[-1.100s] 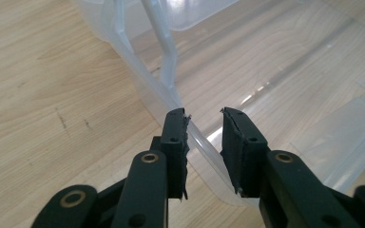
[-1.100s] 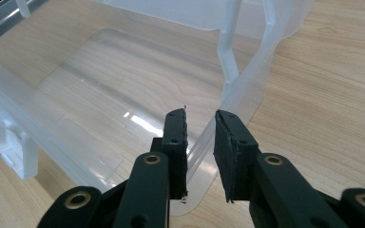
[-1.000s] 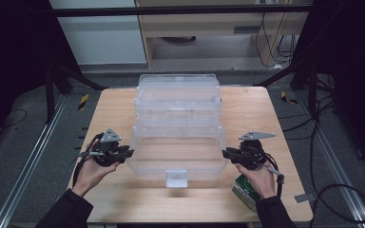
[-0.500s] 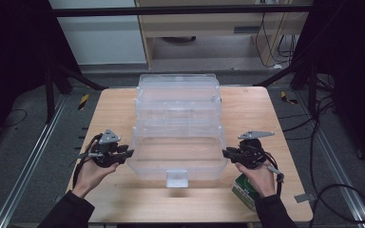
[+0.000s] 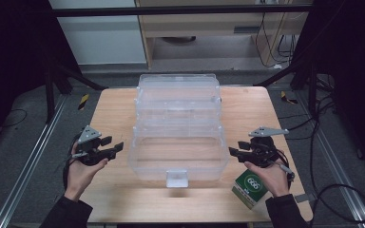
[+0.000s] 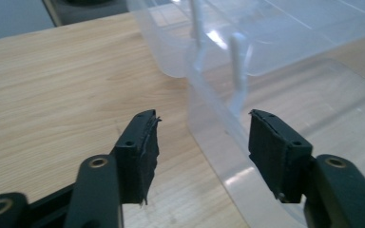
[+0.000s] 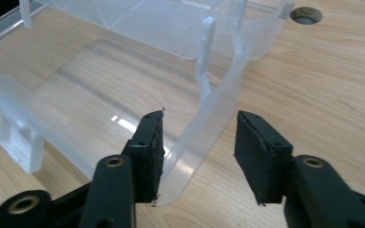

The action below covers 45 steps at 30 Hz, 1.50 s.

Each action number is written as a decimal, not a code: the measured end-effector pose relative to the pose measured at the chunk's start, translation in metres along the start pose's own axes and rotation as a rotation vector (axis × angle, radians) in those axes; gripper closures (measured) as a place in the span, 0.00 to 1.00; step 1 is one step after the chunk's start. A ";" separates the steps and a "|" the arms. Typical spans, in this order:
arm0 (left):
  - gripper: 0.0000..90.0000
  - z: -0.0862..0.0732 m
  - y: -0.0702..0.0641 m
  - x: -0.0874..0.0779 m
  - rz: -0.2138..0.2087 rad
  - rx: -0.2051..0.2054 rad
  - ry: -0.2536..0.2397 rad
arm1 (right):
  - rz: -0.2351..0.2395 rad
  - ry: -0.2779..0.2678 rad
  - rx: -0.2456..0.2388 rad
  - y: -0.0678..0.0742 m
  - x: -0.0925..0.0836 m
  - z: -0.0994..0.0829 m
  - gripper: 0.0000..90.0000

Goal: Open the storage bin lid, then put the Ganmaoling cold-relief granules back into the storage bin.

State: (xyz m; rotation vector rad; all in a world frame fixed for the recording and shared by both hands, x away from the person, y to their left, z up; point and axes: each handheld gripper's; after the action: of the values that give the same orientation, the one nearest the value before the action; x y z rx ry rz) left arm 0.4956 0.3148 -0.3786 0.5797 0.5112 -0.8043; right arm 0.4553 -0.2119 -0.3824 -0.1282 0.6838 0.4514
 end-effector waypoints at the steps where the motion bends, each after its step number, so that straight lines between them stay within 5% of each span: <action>1: 0.45 -0.002 0.001 0.000 0.017 -0.005 0.004 | -0.006 0.006 -0.008 -0.001 -0.002 0.000 0.53; 5: 0.42 -0.012 0.000 0.002 0.095 -0.084 0.033 | -0.013 0.044 -0.031 -0.002 -0.010 0.001 0.48; 9: 0.39 -0.018 -0.002 0.006 0.118 -0.127 0.037 | -0.022 0.078 -0.066 -0.003 -0.018 0.001 0.42; 14: 0.38 -0.030 0.004 0.011 0.131 -0.126 0.055 | -0.031 0.131 -0.097 -0.002 -0.026 -0.001 0.34; 19: 0.38 -0.040 0.002 0.016 0.167 -0.232 0.051 | -0.046 0.165 -0.113 -0.002 -0.032 -0.005 0.28; 24: 0.37 -0.042 0.005 0.015 0.171 -0.222 0.053 | -0.044 0.221 -0.115 -0.002 -0.034 -0.011 0.24; 39: 0.36 -0.053 0.006 0.020 0.179 -0.297 0.065 | -0.031 0.349 -0.154 0.007 -0.038 -0.013 0.18; 45: 0.37 -0.054 0.007 0.022 0.171 -0.287 0.068 | -0.020 0.403 -0.194 0.010 -0.034 -0.017 0.12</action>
State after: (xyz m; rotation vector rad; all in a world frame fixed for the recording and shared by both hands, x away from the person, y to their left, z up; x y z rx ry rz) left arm 0.5028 0.3423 -0.4300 0.3801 0.6188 -0.5385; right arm 0.4176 -0.2195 -0.3735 -0.4169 1.0321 0.4768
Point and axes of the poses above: each handheld gripper's, and its own axes: x roughly forward along the jaws, z roughly out of its top, y roughly to its left, and after that the axes turned 9 degrees about -z, right-handed
